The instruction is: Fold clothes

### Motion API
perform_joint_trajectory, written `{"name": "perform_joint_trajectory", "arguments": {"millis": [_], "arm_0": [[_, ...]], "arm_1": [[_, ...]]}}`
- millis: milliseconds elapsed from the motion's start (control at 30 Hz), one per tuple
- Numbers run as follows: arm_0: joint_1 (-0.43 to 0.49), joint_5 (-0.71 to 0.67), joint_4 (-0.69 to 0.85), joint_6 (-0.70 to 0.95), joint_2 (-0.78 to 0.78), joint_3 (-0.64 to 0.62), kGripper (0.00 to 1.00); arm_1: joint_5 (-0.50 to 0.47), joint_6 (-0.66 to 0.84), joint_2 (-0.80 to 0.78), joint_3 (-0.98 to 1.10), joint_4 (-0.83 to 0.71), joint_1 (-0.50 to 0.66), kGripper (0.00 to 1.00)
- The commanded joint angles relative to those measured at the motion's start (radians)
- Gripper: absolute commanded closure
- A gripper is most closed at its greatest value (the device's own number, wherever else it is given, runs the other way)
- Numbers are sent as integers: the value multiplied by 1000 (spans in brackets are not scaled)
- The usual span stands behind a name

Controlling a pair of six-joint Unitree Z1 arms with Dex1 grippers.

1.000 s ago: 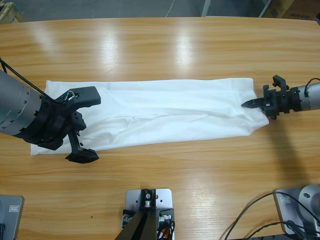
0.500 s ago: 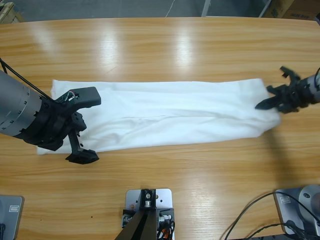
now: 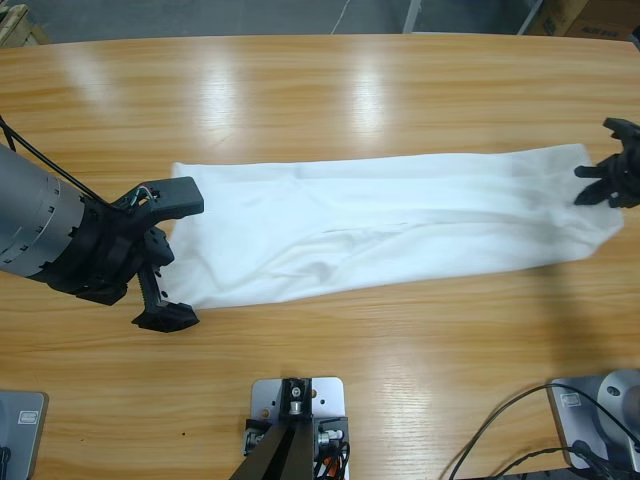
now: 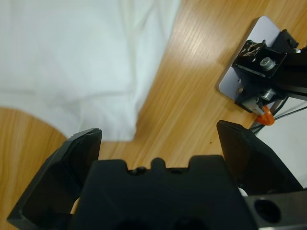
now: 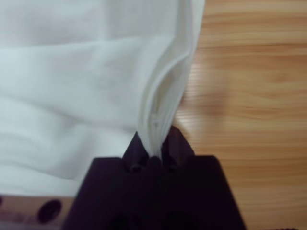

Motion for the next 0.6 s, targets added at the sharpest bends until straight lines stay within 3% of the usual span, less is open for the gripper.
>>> {"name": "perform_joint_trajectory", "arguments": {"millis": [33,233,367,467,600], "arm_0": [[-10,-9,3,-10,3,18,59],[-24,-9,1,-22,2,28,59],[-28,-9,0,-44,-4,27,59],[-28,-9,-13,-86,-3,29,50],[-28,-8,-53,-157,-5,31,37]], "arm_1": [[-226,-51,5,-18,55,-20,1000],[-466,-44,-82,-27,111,-20,1000],[-480,-41,-136,-33,124,-9,1000],[-408,-23,-193,-61,201,133,1000],[-379,74,-216,-152,338,417,1000]]}}
